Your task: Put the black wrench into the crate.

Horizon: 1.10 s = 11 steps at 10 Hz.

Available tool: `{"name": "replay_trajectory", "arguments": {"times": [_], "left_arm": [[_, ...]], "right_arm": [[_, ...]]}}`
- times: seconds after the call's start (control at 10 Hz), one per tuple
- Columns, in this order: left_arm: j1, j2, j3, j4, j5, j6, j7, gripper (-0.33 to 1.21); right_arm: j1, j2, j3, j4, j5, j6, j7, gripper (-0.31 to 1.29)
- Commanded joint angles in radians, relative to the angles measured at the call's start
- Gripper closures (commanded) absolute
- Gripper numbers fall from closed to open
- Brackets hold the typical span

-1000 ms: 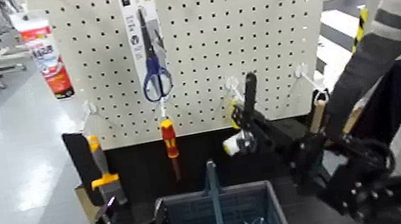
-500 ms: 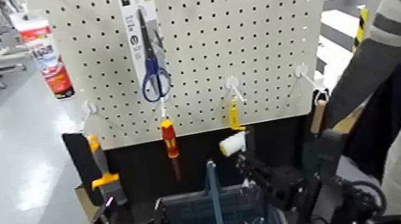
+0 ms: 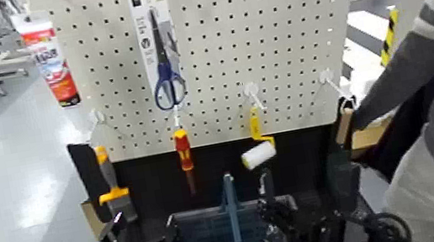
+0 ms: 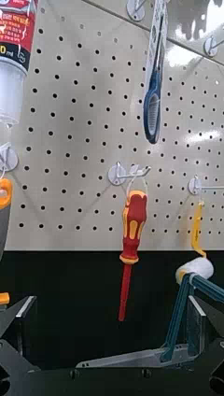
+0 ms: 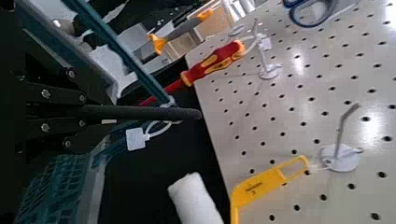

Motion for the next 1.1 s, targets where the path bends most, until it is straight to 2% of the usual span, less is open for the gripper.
{"name": "replay_trajectory", "arguments": {"times": [0.1,0.6,0.7,0.8,0.9,1.0,1.1], "left_arm": [[-0.001,0.0,0.0,0.0,0.0,0.0,0.0,0.11],[-0.001,-0.002,-0.001,0.0,0.0,0.0,-0.002,0.11],[-0.001,0.0,-0.001,0.0,0.0,0.0,-0.002,0.11],[-0.001,0.0,-0.001,0.0,0.0,0.0,-0.002,0.11],[-0.001,0.0,-0.001,0.0,0.0,0.0,-0.002,0.11],[-0.001,0.0,-0.001,0.0,0.0,0.0,-0.002,0.11],[-0.001,0.0,-0.001,0.0,0.0,0.0,-0.002,0.11]], "right_arm": [[0.0,-0.001,-0.005,0.024,0.047,0.034,0.011,1.22],[0.0,0.0,-0.005,0.053,0.053,0.043,0.023,1.22],[0.0,0.002,-0.01,0.051,0.048,0.049,0.021,1.06],[0.0,0.002,-0.014,0.053,0.036,0.052,0.023,0.56],[0.0,0.002,-0.014,0.05,0.033,0.057,0.021,0.24],[0.0,0.003,-0.016,0.047,0.033,0.057,0.021,0.1],[0.0,0.002,-0.017,0.045,0.033,0.055,0.021,0.1]]}}
